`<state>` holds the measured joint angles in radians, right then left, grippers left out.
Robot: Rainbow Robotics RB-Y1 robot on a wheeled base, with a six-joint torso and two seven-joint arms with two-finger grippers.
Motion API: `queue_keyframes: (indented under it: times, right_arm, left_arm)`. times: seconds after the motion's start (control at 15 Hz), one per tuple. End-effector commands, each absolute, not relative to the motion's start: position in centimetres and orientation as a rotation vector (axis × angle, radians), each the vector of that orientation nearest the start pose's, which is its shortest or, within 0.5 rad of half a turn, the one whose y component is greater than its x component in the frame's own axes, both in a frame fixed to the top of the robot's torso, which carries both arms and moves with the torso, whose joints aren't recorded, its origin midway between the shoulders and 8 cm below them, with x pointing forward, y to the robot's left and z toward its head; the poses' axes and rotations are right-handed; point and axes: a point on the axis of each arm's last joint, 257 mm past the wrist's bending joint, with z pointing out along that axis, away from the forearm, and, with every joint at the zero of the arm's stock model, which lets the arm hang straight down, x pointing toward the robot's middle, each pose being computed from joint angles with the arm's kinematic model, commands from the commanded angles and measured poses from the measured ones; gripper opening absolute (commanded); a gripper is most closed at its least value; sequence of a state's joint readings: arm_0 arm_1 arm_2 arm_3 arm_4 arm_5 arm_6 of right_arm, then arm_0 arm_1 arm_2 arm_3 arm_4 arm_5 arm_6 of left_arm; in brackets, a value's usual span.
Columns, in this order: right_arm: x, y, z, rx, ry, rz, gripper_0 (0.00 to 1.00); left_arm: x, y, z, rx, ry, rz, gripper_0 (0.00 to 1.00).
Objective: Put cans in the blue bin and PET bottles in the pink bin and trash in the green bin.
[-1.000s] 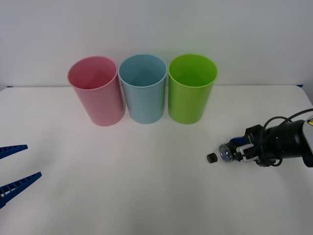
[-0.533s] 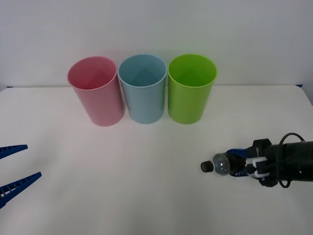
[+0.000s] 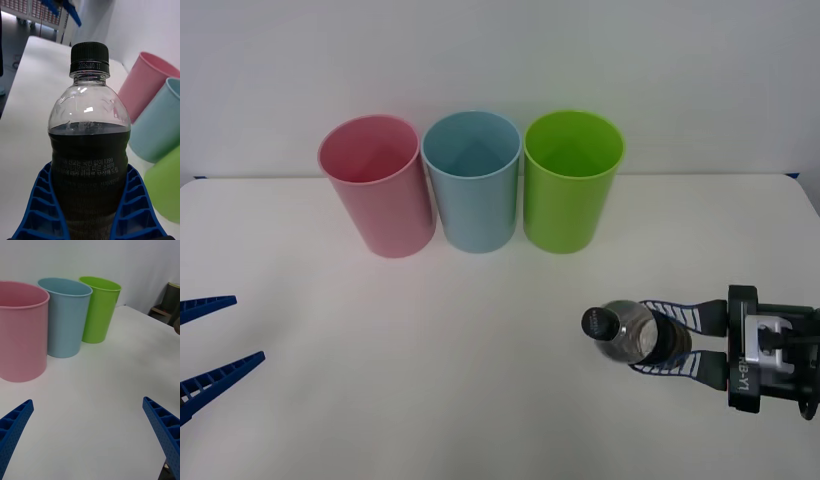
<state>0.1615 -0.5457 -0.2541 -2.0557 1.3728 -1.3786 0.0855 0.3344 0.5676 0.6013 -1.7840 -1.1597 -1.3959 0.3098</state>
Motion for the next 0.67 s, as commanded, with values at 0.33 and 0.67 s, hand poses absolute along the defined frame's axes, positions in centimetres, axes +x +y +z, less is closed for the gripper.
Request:
queue_keyframes:
  times: [0.33,0.67]
  right_arm:
    - [31.5,-10.7,-5.3,-1.289,1.074,0.653,0.00]
    - [34.6,-5.0,0.7,-1.187,1.042,0.749,0.00]
  left_arm:
    - [31.8,32.4,-16.2,0.724,1.683,-0.652,1.00]
    - [31.8,32.4,-16.2,0.724,1.683,-0.652,1.00]
